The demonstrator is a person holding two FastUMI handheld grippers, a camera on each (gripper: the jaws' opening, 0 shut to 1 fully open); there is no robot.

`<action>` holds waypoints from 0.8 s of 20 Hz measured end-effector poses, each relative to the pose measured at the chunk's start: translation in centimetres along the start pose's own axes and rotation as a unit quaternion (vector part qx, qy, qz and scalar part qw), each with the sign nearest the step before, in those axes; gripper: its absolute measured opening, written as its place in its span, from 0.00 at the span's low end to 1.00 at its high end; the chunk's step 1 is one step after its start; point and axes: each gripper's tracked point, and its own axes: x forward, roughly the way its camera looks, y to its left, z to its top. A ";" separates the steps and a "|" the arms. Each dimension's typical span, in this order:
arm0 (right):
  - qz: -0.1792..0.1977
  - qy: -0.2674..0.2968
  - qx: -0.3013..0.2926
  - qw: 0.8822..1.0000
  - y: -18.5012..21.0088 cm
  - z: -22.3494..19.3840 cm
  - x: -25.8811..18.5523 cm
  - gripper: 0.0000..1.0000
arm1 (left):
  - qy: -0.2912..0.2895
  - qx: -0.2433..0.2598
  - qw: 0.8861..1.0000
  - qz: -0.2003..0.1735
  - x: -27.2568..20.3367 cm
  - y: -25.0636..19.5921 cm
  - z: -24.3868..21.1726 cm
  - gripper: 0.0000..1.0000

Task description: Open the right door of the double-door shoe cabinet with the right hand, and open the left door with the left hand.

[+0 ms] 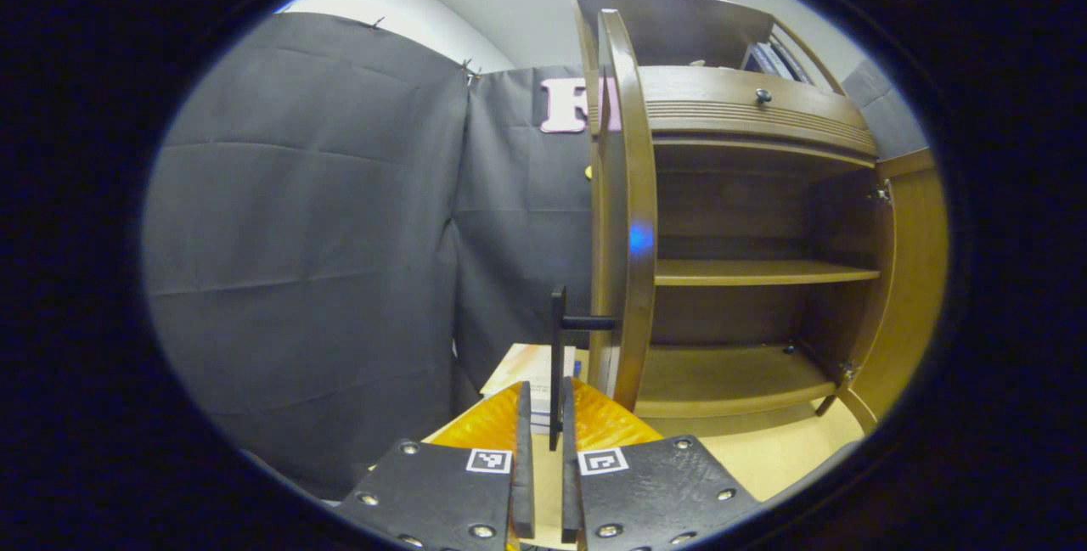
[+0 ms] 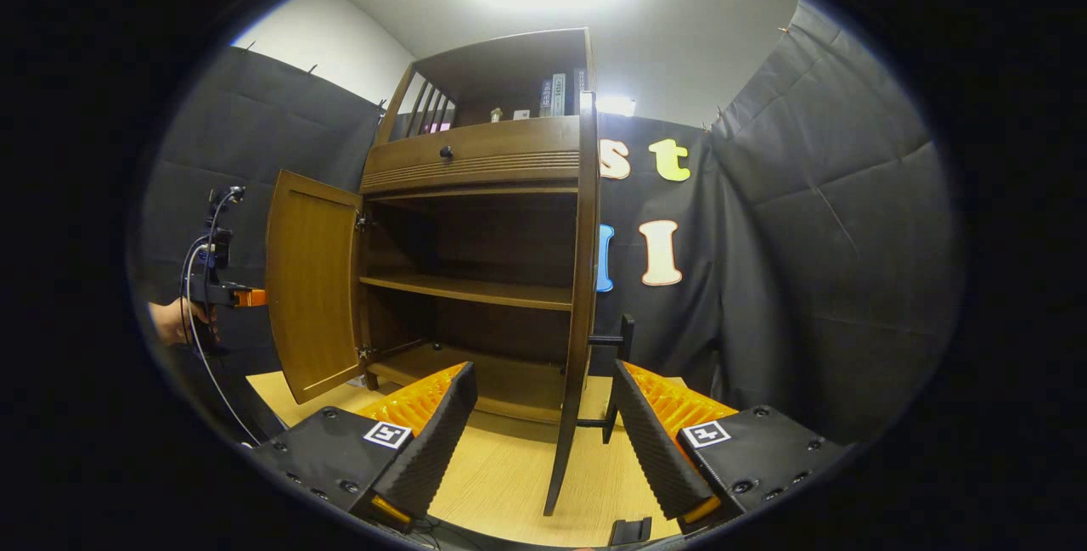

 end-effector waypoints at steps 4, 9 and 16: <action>0.019 -0.001 0.013 1.000 0.2 -0.1 -0.6 1.00 | -0.023 -0.001 1.000 0.019 -2.9 1.1 2.0 0.13; 0.014 -0.004 0.018 1.000 -0.4 -0.6 -1.2 1.00 | -0.032 -0.010 0.999 0.001 -7.0 0.2 2.7 0.14; -0.020 -0.013 0.050 0.998 0.6 1.1 -2.3 0.99 | -0.045 -0.006 0.996 -0.070 -9.6 -3.0 4.8 0.15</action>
